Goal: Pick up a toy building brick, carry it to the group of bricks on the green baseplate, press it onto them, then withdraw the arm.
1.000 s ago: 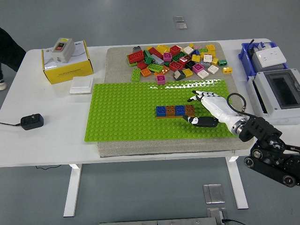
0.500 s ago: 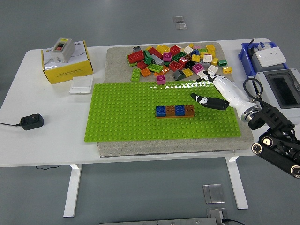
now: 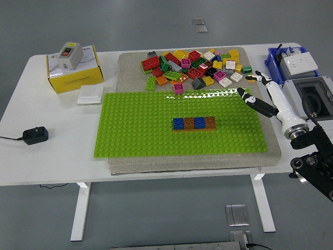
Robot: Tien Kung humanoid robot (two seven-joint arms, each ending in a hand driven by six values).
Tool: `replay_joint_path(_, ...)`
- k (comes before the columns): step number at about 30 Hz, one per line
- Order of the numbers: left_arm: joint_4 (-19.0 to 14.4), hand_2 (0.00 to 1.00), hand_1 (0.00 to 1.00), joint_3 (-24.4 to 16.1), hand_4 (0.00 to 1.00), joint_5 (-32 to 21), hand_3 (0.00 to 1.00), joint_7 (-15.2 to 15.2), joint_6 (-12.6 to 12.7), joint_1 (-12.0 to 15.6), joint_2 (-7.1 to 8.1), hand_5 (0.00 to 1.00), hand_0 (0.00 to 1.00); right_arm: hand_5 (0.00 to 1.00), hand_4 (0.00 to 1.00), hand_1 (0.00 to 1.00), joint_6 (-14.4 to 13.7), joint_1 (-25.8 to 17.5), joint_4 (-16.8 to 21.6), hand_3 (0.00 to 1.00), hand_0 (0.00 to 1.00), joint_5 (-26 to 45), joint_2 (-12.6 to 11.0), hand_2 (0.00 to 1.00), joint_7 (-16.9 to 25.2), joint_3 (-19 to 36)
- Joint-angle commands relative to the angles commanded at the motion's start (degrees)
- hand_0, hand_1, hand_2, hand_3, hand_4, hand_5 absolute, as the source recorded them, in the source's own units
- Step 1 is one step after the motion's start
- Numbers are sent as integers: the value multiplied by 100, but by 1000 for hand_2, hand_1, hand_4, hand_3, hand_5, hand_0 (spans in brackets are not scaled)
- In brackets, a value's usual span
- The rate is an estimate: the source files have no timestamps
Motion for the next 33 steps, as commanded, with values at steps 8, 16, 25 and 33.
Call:
replay_joint_path(8, 0, 572, 601, -364, 230, 315, 659, -7, -22, 74, -72, 756, 636, 708, 757, 998, 86, -222, 164, 815, 998, 500, 130, 998, 286, 530)
replay_joint_path(16, 0, 572, 601, -545, 229, 483, 659, -16, -35, 69, -98, 755, 636, 709, 758, 998, 135, -255, 184, 812, 998, 803, 196, 998, 429, 683)
replay_joint_path(25, 0, 572, 601, -787, 229, 623, 659, -11, -53, 70, -140, 752, 637, 708, 759, 962, 156, -28, 67, 814, 998, 1014, 127, 937, 460, 365)
replay_joint_path(33, 0, 572, 601, -641, 229, 515, 659, 13, -49, 28, -189, 751, 637, 711, 760, 957, 128, 112, 23, 812, 998, 1052, 159, 933, 477, 213)
